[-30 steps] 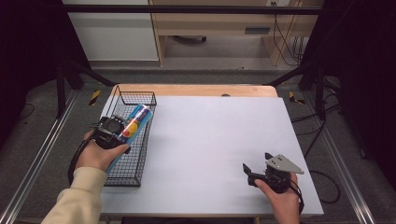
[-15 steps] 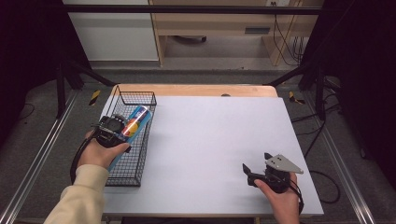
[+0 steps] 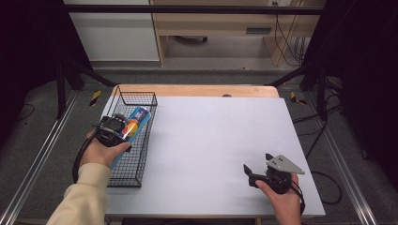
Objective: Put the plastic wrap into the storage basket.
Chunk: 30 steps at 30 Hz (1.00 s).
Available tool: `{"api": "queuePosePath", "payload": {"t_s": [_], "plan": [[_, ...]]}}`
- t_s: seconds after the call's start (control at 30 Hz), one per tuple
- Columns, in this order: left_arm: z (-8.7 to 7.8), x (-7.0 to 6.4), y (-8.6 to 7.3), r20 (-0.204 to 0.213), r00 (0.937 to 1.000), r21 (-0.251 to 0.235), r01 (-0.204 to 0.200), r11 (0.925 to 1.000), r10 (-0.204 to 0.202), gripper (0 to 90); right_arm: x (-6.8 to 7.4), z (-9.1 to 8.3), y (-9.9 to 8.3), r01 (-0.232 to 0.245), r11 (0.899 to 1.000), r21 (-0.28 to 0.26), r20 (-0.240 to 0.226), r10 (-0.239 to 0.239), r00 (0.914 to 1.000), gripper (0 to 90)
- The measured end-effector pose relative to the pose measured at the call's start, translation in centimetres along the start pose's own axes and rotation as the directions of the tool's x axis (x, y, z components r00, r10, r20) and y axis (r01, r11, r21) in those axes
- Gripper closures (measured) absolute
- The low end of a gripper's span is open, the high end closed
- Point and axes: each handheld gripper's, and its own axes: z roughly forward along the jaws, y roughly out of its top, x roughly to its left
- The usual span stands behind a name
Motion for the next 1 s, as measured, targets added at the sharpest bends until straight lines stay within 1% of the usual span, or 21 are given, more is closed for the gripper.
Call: {"api": "queuePosePath", "payload": {"t_s": [0.2,0.33,0.43,0.6,0.73,0.8,0.9,1.0], "plan": [[0.3,0.2,0.2,-0.004,0.9997,0.008,0.023,0.9997,-0.023,32.1,0.0,0.0,0.0,-0.002,1.0,-0.001,-0.002,0.002,1.0,10.6],[0.4,0.4,0.3,-0.003,0.9995,0.012,0.031,0.9994,-0.031,32.1,0.0,0.0,0.0,-0.002,1.0,-0.001,-0.003,0.002,1.0,10.6],[0.7,0.5,0.3,-0.001,0.9989,0.017,0.046,0.9988,-0.046,32.1,0.0,0.0,0.0,-0.004,1.0,-0.001,-0.002,0.004,1.0,10.6],[1.4,0.6,0.4,-0.006,0.999,0.049,0.044,0.9979,-0.044,32.1,-0.1,-0.1,0.0,-0.003,1.0,0.0,-0.005,0.003,1.0,10.6],[1.9,0.6,0.5,-0.007,0.9992,0.062,0.041,0.9972,-0.04,32.1,-0.1,0.0,0.0,-0.003,1.0,0.004,-0.006,0.003,1.0,10.6],[2.1,0.6,0.6,-0.014,0.9991,0.068,0.041,0.9968,-0.041,32.1,-0.1,0.0,0.0,-0.002,1.0,0.01,-0.014,0.002,0.9999,10.6],[2.3,0.7,0.6,-0.008,0.9987,0.078,0.05,0.9957,-0.049,32.1,-0.1,0.0,0.0,-0.001,1.0,0.011,-0.015,0.001,0.9999,10.7],[2.4,0.6,0.7,-0.01,0.9991,0.087,0.042,0.9953,-0.041,32.1,-0.1,0.0,-0.1,-0.001,1.0,0.013,-0.015,0.002,0.9999,10.9]]}}
